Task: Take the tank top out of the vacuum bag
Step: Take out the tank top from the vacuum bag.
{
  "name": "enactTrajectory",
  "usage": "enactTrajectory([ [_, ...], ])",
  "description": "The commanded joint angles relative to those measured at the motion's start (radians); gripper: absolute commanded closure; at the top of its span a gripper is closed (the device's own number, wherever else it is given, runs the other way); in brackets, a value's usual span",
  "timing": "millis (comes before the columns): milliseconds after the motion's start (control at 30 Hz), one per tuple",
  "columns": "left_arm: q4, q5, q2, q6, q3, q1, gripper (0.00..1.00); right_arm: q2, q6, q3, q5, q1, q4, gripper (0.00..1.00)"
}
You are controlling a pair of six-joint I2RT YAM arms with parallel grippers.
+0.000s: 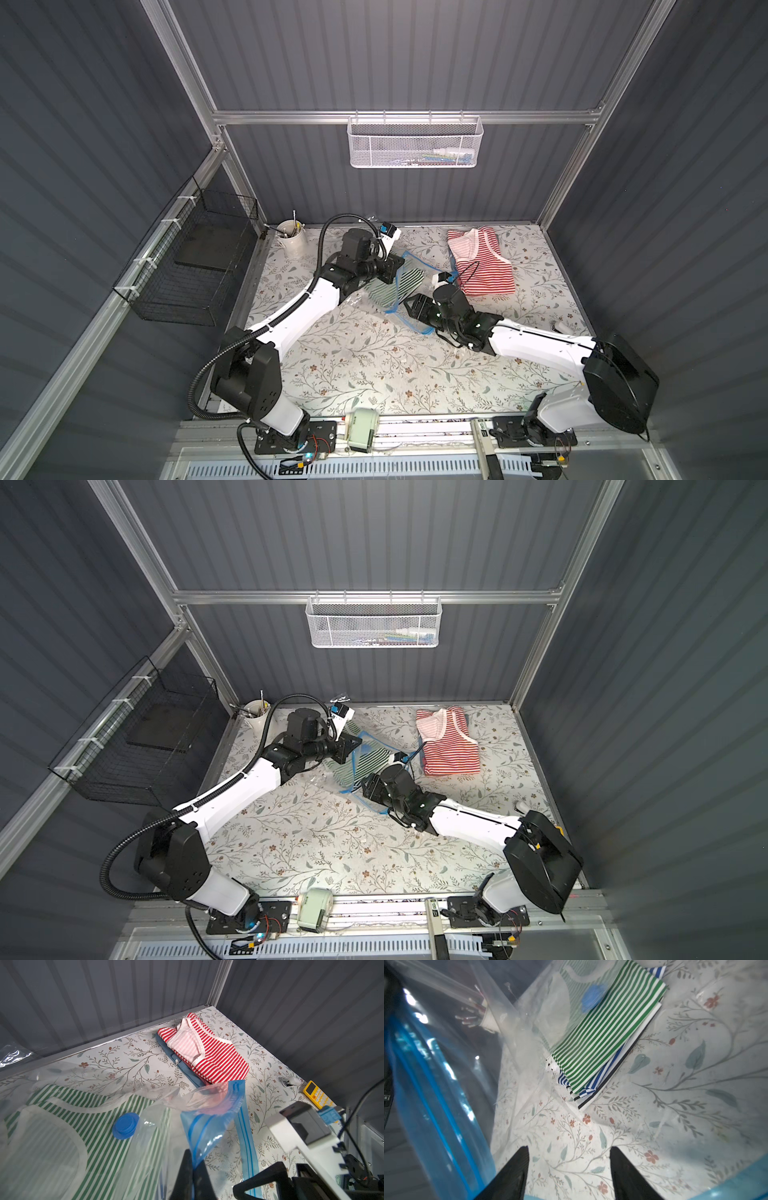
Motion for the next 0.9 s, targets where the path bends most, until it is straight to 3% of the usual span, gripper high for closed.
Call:
enactTrajectory([
  [0,0.025,0.010,-0.033,0.014,-0.005,-0.002,1.00,0.020,0.028,0.035,0.047,0.016,0.015,0.37],
  [267,0.032,-0.001,-0.047,0.011,-0.014,-0.002,1.00,0.128,0.060,0.115,0.024,0.031,0.003,0.42],
  [600,0.065,0.037,-0.051,0.006,-0.034,-0.002,1.00,0.267,0.281,0.178,0.035,0.020,-0.014,0.40],
  [867,0.081,0.052,-0.061,0.006,-0.041,-0.002,1.00,0.390,0.340,0.222,-0.039,-0.034,0.075,0.49],
])
